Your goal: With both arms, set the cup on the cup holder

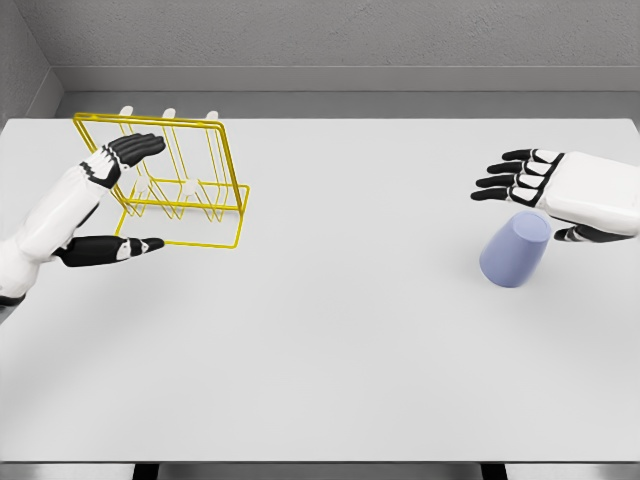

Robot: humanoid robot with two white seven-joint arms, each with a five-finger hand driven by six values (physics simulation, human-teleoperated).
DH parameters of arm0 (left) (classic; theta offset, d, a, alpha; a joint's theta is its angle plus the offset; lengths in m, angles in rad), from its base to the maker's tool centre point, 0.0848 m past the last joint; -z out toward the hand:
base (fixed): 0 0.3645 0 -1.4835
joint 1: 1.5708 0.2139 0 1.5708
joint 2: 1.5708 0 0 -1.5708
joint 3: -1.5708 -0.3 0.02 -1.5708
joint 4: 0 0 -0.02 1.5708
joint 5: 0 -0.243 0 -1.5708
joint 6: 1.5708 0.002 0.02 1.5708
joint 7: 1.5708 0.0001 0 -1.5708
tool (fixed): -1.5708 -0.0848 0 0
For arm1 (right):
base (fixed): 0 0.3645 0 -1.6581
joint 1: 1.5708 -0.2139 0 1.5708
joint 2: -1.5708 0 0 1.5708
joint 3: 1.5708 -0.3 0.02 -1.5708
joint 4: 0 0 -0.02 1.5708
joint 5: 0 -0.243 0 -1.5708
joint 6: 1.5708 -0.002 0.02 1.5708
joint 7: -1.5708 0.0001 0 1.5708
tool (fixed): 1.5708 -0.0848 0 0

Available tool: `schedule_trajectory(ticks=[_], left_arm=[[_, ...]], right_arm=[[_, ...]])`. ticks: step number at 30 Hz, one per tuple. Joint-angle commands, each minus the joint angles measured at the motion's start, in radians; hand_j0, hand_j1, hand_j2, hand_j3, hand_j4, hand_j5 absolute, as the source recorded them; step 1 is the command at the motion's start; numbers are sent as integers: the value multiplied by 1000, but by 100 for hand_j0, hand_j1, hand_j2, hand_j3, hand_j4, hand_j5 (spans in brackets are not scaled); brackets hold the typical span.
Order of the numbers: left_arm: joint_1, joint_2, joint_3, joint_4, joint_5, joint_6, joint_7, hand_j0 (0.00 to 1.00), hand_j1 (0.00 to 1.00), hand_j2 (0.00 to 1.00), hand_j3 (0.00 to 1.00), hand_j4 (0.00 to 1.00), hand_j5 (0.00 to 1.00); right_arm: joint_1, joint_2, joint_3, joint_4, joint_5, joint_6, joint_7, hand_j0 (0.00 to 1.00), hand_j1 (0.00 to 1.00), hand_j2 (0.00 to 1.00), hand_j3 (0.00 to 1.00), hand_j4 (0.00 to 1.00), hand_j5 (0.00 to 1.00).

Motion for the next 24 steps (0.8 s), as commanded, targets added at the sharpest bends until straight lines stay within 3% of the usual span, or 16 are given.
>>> schedule_trajectory(ticks=[1,9,12,15,17,18,20,24], left_arm=[[0,-6,-1,-2,7,0,1,100,100,100,100,100,100],[-2,-40,2,-1,9,0,1,100,100,100,100,100,100],[-6,-42,2,1,9,0,1,100,100,100,100,100,100],[-12,-49,-1,-17,9,0,1,100,100,100,100,100,100],[-11,-63,-5,-19,9,0,3,100,100,100,100,100,100],[-11,-63,-21,-19,18,0,7,100,100,100,100,100,100],[-11,-65,-114,-24,98,0,7,100,100,100,100,100,100],[-15,-65,-208,-27,132,0,10,100,100,100,100,100,100]], right_arm=[[0,-3,-1,0,-4,1,2,100,100,100,100,100,100],[-58,-1,-12,10,-29,1,2,100,100,100,100,100,100],[-110,13,-27,40,-34,1,238,100,100,100,100,100,100],[-167,151,-12,151,-24,1,429,100,100,100,100,100,100],[-196,188,13,194,-9,1,467,100,100,100,100,100,100],[-199,195,17,203,12,1,467,100,100,100,100,100,100],[-201,208,39,230,54,1,467,100,100,100,100,100,100],[-201,214,54,266,114,1,467,100,100,100,100,100,100]])
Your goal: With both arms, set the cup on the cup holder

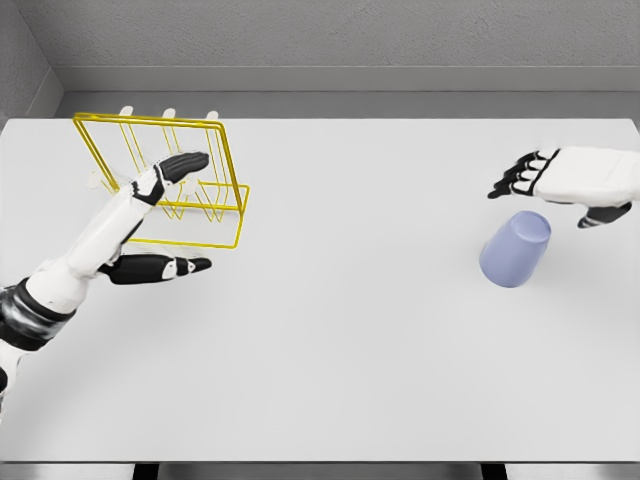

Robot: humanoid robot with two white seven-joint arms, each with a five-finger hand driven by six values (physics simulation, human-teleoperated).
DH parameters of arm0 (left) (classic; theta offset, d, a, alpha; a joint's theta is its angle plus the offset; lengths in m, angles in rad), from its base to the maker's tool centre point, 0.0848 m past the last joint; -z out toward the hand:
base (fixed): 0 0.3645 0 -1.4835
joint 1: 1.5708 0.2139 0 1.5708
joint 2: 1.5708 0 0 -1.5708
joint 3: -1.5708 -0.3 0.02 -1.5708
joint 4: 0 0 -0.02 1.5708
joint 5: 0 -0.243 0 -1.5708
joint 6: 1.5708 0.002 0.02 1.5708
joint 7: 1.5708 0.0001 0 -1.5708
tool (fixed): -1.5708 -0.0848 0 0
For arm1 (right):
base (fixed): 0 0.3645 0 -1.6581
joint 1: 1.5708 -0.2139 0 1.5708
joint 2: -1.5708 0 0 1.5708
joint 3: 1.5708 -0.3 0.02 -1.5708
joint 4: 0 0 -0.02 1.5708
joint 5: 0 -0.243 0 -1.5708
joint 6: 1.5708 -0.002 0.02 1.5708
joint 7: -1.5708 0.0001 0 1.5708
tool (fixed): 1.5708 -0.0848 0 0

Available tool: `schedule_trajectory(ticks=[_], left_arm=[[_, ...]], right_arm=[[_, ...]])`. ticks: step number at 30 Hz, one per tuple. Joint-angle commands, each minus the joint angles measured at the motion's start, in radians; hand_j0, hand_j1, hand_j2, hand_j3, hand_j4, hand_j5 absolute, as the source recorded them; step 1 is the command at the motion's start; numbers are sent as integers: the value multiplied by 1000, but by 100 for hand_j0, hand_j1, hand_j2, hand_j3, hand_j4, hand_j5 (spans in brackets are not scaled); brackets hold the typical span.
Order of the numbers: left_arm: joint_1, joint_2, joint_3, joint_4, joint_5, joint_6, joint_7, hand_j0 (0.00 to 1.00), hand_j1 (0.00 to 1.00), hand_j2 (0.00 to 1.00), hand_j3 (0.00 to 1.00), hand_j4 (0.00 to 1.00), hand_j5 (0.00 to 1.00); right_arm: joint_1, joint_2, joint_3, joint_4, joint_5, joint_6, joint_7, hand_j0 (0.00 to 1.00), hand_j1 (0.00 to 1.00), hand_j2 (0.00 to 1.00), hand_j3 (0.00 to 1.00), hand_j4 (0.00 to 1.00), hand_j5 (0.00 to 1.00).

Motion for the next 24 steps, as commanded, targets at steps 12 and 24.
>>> schedule_trajectory(ticks=[12,24], left_arm=[[-159,1,-370,10,429,45,-36,100,100,100,100,100,100],[-166,-80,-381,165,490,289,-83,100,100,100,100,100,100]], right_arm=[[2,93,87,60,112,2,8,100,100,100,100,100,100],[3,88,92,49,113,2,8,94,94,94,94,94,94]])
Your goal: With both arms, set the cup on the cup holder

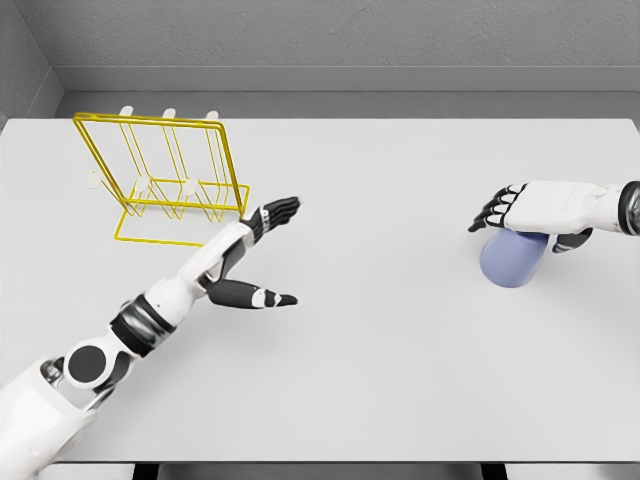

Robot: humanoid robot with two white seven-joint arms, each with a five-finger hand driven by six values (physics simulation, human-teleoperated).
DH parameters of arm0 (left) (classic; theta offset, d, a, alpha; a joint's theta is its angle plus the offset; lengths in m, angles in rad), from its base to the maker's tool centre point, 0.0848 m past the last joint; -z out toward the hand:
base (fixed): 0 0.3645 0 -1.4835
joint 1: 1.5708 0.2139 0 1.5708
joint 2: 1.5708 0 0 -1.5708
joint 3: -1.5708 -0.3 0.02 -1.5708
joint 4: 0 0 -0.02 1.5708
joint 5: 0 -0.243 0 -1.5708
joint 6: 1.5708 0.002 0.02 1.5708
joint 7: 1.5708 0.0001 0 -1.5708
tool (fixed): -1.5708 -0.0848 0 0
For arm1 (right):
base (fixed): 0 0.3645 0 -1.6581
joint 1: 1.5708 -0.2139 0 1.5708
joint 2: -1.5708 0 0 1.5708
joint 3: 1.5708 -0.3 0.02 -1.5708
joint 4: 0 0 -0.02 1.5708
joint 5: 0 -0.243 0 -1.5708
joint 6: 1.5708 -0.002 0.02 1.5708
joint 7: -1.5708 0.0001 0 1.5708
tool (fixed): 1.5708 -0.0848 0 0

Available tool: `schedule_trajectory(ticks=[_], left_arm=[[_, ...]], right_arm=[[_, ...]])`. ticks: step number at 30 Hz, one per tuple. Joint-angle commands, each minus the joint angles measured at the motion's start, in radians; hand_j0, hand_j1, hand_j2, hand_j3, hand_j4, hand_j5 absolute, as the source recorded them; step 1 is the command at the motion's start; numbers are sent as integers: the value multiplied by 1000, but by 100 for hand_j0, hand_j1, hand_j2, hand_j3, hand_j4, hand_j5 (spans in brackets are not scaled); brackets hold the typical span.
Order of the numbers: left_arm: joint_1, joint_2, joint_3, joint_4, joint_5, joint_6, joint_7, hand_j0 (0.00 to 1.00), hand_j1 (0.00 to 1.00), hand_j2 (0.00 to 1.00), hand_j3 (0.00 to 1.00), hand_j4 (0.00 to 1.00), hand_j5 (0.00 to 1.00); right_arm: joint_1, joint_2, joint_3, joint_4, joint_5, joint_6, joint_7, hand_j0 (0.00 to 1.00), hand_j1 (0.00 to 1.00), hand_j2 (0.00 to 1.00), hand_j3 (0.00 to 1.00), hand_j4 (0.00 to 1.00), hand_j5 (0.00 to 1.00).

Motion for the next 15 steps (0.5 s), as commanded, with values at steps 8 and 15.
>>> schedule_trajectory(ticks=[8,15], left_arm=[[23,11,0,24,77,26,-94,100,100,100,100,100,100],[48,21,0,0,83,29,-96,100,100,100,100,100,100]], right_arm=[[2,-13,7,-41,13,-14,-1,87,87,87,87,87,87],[2,-13,7,-41,13,-14,-1,70,70,70,70,70,70]])
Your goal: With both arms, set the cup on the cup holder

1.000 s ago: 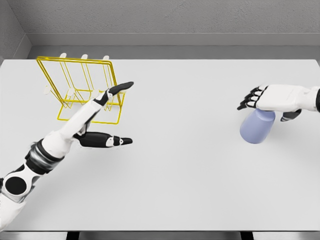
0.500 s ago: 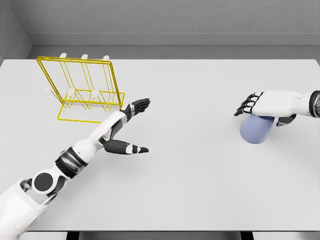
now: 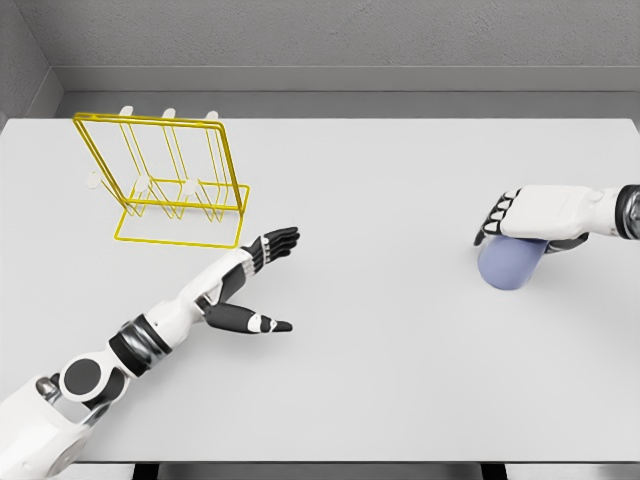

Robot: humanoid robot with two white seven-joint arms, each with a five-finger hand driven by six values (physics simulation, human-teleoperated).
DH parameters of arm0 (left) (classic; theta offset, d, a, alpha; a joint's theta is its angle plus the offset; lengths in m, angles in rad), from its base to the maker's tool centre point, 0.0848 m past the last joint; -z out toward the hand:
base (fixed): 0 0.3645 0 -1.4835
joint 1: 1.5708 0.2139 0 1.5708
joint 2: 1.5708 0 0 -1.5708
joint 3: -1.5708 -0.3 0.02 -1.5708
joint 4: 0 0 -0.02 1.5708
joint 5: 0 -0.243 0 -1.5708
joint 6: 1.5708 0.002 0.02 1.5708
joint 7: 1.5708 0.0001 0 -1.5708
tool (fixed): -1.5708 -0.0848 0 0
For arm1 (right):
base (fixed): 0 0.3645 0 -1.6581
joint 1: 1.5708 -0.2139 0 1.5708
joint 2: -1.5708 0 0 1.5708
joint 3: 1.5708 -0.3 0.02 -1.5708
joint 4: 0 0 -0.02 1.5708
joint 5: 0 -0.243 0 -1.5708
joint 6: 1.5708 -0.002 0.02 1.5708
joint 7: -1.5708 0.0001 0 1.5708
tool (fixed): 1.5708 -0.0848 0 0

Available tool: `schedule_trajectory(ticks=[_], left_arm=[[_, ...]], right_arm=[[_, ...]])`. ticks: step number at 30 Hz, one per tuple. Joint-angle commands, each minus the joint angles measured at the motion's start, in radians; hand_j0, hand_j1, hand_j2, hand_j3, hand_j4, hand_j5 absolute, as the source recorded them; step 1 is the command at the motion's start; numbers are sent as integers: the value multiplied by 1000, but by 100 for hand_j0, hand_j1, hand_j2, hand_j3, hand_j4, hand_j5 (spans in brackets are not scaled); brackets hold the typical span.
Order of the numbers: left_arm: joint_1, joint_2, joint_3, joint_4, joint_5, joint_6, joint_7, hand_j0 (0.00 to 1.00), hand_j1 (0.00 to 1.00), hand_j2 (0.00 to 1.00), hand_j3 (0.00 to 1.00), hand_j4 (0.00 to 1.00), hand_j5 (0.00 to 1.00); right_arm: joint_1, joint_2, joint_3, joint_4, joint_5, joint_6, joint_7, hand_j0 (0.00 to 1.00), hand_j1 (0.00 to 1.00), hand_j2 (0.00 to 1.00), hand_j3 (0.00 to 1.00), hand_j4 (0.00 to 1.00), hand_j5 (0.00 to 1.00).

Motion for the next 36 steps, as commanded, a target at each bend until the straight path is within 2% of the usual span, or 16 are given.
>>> schedule_trajectory(ticks=[1,5,12,19,23,27,36], left_arm=[[0,12,0,-14,7,3,-3,100,100,100,100,100,100],[0,17,0,-37,47,90,-3,100,100,100,100,100,100],[12,17,3,-2,54,116,-3,100,100,100,100,100,100],[9,19,5,2,54,116,-3,100,100,100,100,100,100],[8,20,5,12,54,115,-3,100,100,100,100,100,100],[6,22,5,12,53,116,-3,100,100,100,100,100,100],[5,22,6,12,50,116,-3,100,100,100,100,100,100]], right_arm=[[0,-1,0,1,-1,1,-1,67,67,67,67,67,67],[-2,-3,-10,1,-4,1,-1,56,56,56,56,56,56],[-6,-18,-28,-4,-16,1,-1,53,53,53,53,53,53],[-6,-41,-54,-113,-16,1,-1,53,53,53,53,53,53],[-9,-29,-56,-153,-16,1,-1,53,53,53,53,53,53],[-9,-23,-54,-236,-18,1,-1,53,53,53,53,53,53],[-15,63,-51,-262,-19,1,-1,53,53,53,53,53,53]])
